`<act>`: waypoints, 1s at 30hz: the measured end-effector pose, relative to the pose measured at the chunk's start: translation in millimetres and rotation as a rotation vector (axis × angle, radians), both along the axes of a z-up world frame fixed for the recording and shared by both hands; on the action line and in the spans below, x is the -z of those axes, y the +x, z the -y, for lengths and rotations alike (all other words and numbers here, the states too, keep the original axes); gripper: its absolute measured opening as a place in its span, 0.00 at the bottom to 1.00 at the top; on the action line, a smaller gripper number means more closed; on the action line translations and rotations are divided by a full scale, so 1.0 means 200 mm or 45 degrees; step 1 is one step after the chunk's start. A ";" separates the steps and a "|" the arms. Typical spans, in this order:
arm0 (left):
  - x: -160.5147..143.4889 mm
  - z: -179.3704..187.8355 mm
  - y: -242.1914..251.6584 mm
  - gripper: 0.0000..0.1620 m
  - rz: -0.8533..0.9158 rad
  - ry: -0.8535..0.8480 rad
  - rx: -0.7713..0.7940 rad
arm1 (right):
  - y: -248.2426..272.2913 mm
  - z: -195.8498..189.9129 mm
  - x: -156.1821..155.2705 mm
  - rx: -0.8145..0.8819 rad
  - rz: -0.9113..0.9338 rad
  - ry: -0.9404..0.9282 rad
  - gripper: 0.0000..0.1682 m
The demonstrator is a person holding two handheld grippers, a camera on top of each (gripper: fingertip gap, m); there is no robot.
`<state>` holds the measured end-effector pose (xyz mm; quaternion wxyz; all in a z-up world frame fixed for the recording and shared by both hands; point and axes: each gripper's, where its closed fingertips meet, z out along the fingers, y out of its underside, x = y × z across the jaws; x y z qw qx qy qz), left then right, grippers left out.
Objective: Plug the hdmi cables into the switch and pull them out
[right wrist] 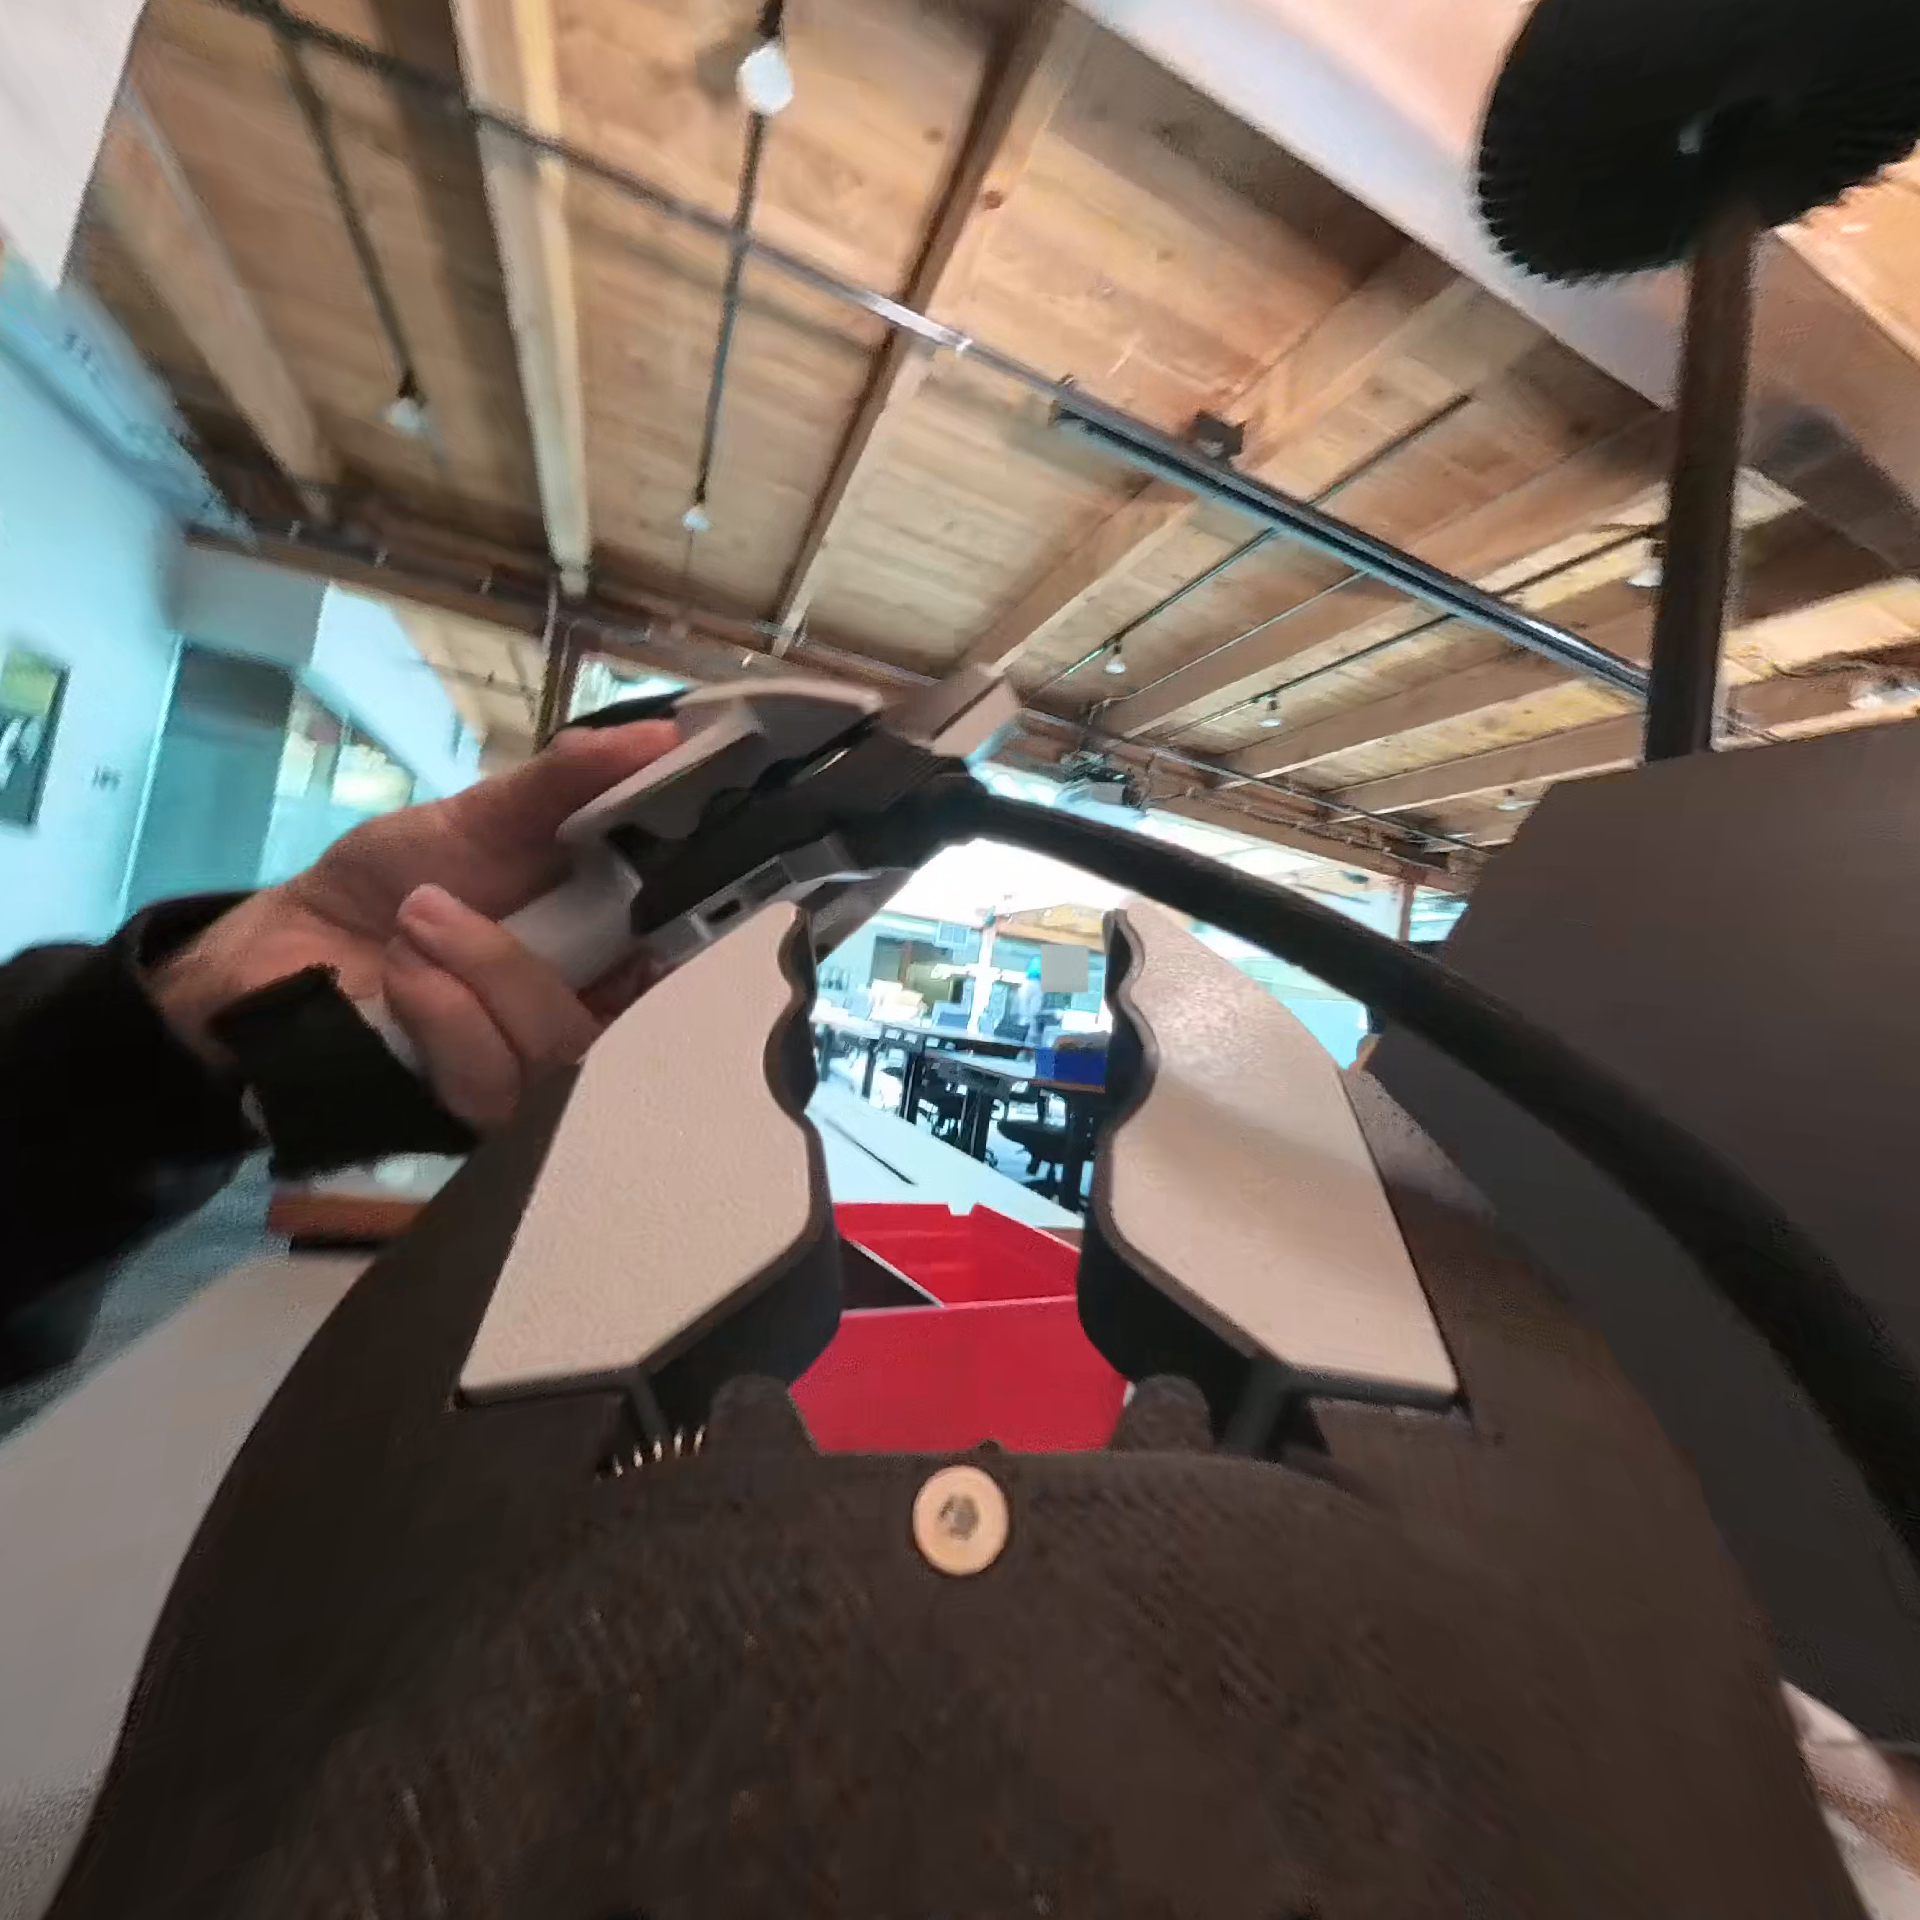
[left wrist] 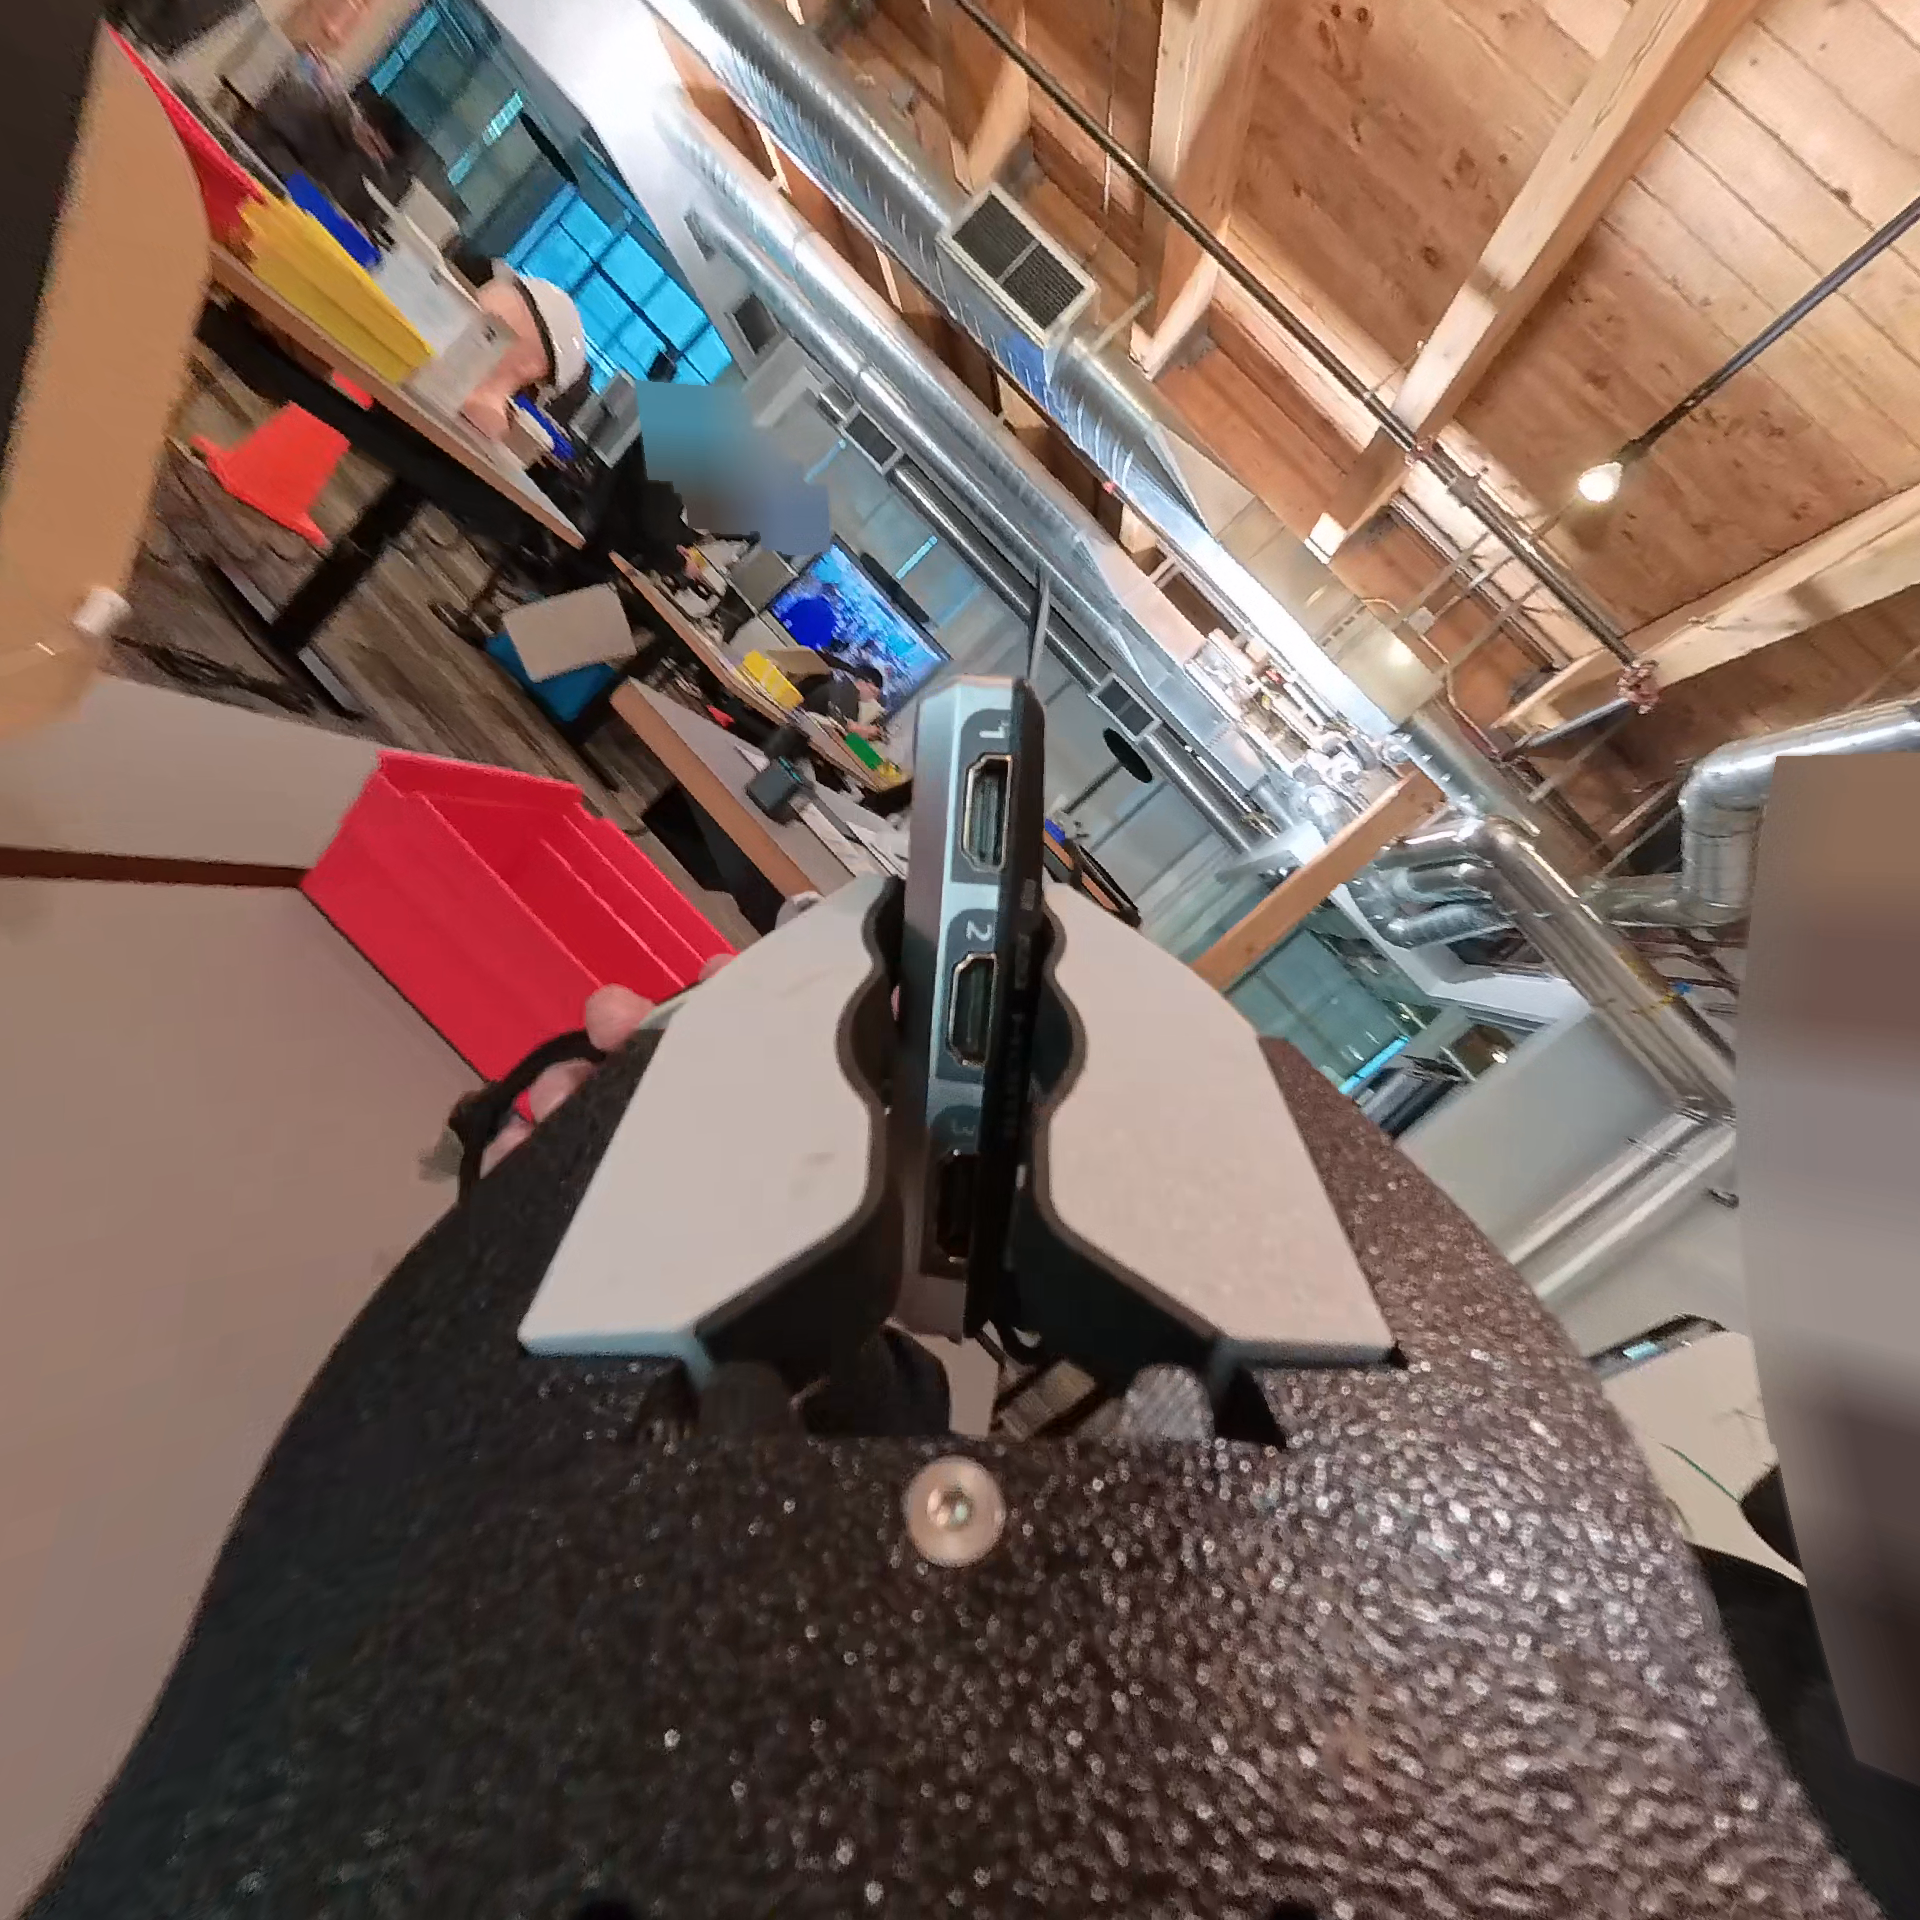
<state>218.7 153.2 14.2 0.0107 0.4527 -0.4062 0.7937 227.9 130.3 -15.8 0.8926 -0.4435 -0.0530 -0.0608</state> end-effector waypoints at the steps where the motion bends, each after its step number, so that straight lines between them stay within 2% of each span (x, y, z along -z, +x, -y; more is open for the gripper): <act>1: 0.02 0.03 0.00 0.13 -0.011 -0.007 0.029 | -0.03 0.00 0.01 -0.019 0.057 -0.023 0.32; 7: 0.10 0.13 0.02 0.13 -0.089 -0.059 0.168 | -0.05 0.07 0.03 -0.007 0.247 -0.055 0.23; 14: 0.20 0.18 -0.02 0.13 -0.179 -0.061 0.285 | -0.06 0.10 0.11 -0.066 0.376 -0.203 0.23; 19: 0.23 0.17 -0.06 0.13 -0.191 -0.050 0.333 | -0.10 0.09 0.12 -0.156 0.368 -0.216 0.23; 22: 0.25 0.18 -0.09 0.13 -0.199 -0.015 0.358 | -0.08 0.10 0.12 -0.177 0.326 -0.185 0.33; 25: 0.29 0.20 -0.10 0.13 -0.215 0.005 0.374 | -0.14 0.13 0.12 -0.355 0.290 -0.175 0.29; 27: 0.29 0.21 -0.11 0.13 -0.226 -0.051 0.419 | -0.16 0.14 0.10 -0.339 0.303 -0.158 0.30; 30: 0.30 0.22 -0.11 0.13 -0.233 -0.047 0.454 | -0.15 0.15 0.10 -0.336 0.326 -0.164 0.25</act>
